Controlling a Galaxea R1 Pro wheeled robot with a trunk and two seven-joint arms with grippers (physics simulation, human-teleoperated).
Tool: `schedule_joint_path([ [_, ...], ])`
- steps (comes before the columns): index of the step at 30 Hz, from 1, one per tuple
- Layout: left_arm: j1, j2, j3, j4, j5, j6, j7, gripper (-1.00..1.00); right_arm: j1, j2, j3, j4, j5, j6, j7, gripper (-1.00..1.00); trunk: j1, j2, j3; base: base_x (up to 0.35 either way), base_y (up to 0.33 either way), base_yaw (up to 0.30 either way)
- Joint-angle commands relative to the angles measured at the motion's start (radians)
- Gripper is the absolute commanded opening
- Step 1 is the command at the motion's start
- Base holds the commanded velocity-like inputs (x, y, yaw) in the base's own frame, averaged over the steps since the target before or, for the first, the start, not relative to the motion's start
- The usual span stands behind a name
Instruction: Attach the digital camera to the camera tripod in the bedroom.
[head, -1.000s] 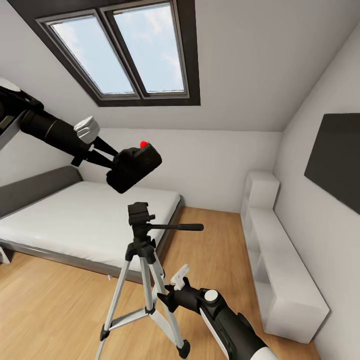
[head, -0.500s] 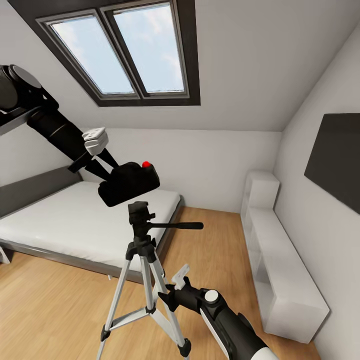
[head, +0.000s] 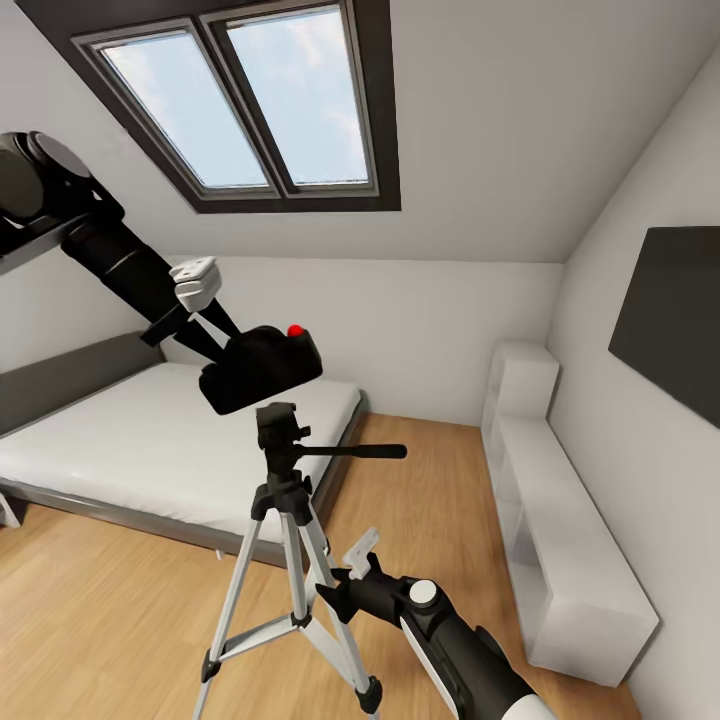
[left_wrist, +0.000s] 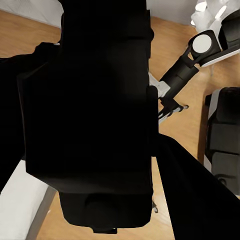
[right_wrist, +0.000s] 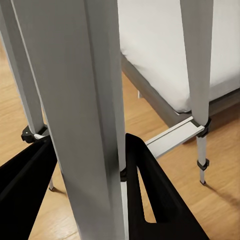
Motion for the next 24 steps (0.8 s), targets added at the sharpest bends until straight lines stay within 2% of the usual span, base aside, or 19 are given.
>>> schedule_joint_path([
  [1,-0.002,0.001,-0.004,0.0,0.005,0.007,0.001,-1.0,0.0,0.001,-0.001,-0.002,0.004,0.003,0.004,-1.0,0.0,-0.001,0.0,0.0,0.0,0.0],
  [5,-0.002,-0.023,-0.013,0.028,0.003,0.002,0.002,-1.0,0.0,0.001,0.0,-0.003,0.004,0.003,0.003,-1.0,0.0,-0.001,0.0,0.0,0.0,0.0],
  [14,-0.018,-0.1,-0.088,0.117,0.002,0.03,0.001,-1.0,0.0,0.001,0.002,-0.004,0.004,0.003,0.003,-1.0,0.0,-0.001,0.0,0.0,0.0,0.0],
  [24,-0.046,-0.107,-0.13,0.121,0.007,0.087,0.001,-1.0,0.0,0.001,0.003,-0.004,0.005,0.003,0.002,-1.0,0.0,-0.001,0.0,0.0,0.0,0.0],
])
